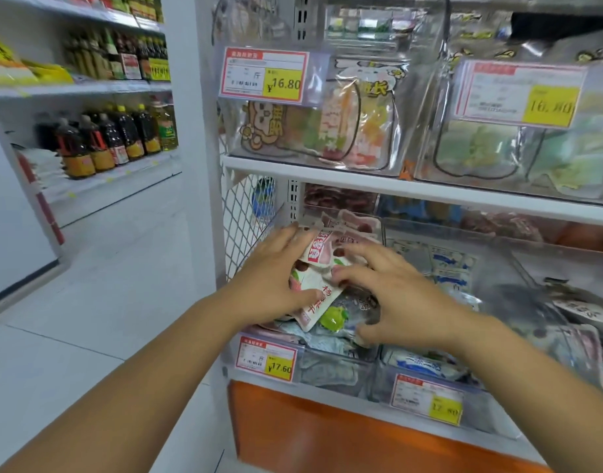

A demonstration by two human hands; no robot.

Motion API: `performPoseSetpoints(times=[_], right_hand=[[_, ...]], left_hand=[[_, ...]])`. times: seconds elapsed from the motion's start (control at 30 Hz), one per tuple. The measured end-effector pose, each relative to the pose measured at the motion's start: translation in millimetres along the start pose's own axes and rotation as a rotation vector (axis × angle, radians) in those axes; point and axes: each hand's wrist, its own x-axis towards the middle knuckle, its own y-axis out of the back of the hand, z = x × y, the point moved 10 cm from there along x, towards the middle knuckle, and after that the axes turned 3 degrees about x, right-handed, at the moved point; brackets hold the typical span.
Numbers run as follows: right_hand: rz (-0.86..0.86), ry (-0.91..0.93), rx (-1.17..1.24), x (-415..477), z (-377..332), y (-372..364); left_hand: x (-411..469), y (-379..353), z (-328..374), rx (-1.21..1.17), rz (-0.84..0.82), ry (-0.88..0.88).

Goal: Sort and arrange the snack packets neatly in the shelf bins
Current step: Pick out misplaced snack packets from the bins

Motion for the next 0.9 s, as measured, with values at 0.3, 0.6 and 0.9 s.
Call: performPoseSetpoints(times=[0.3, 0.6, 0.9], right_hand=[[0.341, -0.07, 0.431, -23.7, 10.2, 34.1], [0.627, -0.213, 0.88, -81.2, 37.3, 68.7], [0.586, -0.321, 0.794, -159.7, 89.1, 75.3]], left_hand=[[-18.0, 30.3, 34.3, -0.065, 0.108, -0.148], [-14.8, 30.9, 97.5, -0.546, -0.056, -0.083], [22.5, -32.2, 161.3, -0.677, -0.184, -0.062]])
